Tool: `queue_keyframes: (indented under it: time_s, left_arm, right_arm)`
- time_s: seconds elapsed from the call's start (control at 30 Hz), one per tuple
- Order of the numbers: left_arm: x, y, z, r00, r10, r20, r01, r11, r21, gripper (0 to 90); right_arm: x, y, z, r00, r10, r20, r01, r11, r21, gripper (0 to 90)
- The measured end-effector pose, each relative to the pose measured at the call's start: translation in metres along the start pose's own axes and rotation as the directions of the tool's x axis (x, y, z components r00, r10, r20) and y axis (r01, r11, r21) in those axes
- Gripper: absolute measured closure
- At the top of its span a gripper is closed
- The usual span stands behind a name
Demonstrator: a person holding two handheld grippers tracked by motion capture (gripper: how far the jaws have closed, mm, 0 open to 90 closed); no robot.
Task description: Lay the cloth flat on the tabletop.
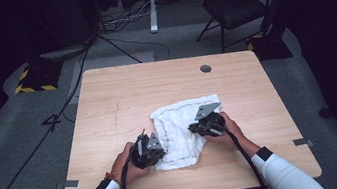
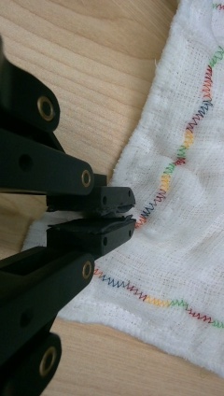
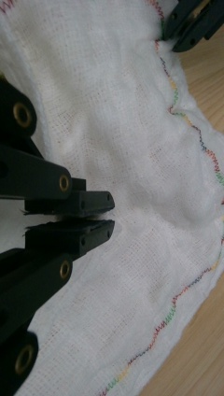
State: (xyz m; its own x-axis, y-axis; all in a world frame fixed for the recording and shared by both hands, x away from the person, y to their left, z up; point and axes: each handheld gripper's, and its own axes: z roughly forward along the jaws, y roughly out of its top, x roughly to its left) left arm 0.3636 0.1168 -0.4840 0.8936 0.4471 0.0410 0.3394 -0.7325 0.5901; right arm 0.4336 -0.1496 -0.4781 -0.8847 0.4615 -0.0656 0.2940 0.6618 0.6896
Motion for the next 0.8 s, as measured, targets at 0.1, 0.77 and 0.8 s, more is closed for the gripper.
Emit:
queue_keyframes:
  time_s: [0.1,0.77,0.8]
  left_arm:
    - [0.000,0.000,0.000,0.9999,-0.011,0.004,0.011,0.9999,-0.002,83.6]
    - [-0.012,0.000,-0.004,0.9993,0.036,0.006,-0.036,0.9990,0.027,83.7]
    - [-0.013,-0.001,-0.004,0.9996,0.027,0.006,-0.028,0.9994,0.023,82.6]
  right_arm:
    - [0.000,-0.004,-0.010,1.0000,-0.009,-0.002,0.009,1.000,-0.007,88.7]
    - [0.007,-0.053,-0.082,0.9999,0.011,-0.004,-0.011,0.999,-0.039,90.0]
    - [0.007,-0.056,-0.084,0.9999,0.016,-0.007,-0.016,0.999,-0.036,90.0]
